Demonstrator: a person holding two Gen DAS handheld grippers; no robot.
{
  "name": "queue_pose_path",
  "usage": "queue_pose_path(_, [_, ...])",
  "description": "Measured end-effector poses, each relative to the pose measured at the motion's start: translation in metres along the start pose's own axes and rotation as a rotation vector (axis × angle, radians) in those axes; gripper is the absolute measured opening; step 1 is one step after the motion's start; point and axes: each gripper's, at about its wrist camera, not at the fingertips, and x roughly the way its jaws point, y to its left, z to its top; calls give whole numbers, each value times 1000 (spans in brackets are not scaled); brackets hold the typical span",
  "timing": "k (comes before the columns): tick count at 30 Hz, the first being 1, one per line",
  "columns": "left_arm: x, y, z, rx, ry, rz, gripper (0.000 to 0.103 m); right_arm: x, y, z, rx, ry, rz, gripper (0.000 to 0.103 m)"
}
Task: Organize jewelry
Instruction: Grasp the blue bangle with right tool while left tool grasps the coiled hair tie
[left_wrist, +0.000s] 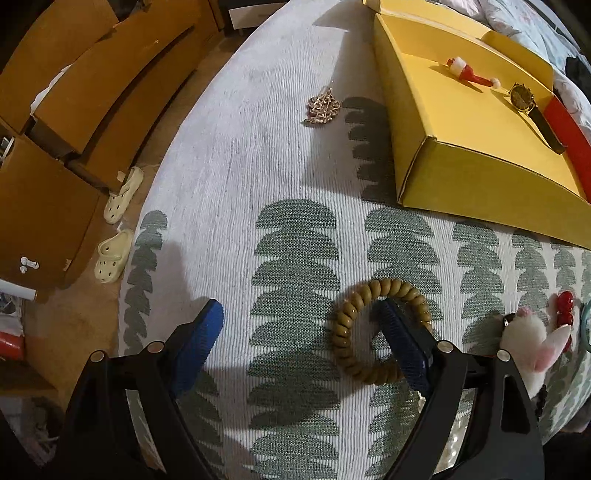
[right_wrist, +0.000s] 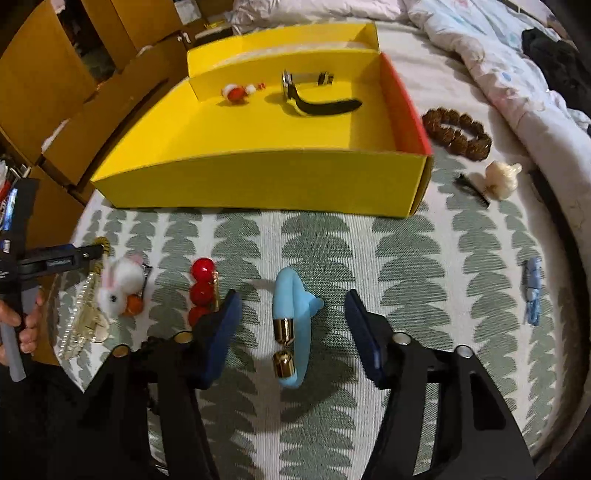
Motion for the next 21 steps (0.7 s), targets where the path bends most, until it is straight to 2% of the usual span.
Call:
queue_pose_path(4, [-2, -2, -1, 2, 3, 1, 85, 11, 1, 1, -7, 12, 2, 42])
queue_pose_path(8, [-3, -2, -1, 1, 1, -2, 82, 17, 2, 3, -12, 16, -4, 36])
queue_pose_path(13, [-4, -4, 1, -3, 0, -17, 72, 19, -2, 4, -8, 21, -6, 28])
queue_pose_path(17, [-4, -4, 1, 0, -4, -18, 67, 20, -5, 4, 1, 22, 3, 26])
queue_pose_path(20, [-4, 0, 2, -16, -8, -25, 56, 19, -7, 4, 9, 26, 16, 26])
queue_pose_path(21, [-5, 3, 2, -24, -11, -27, 48, 19, -7, 4, 8, 29, 18, 26])
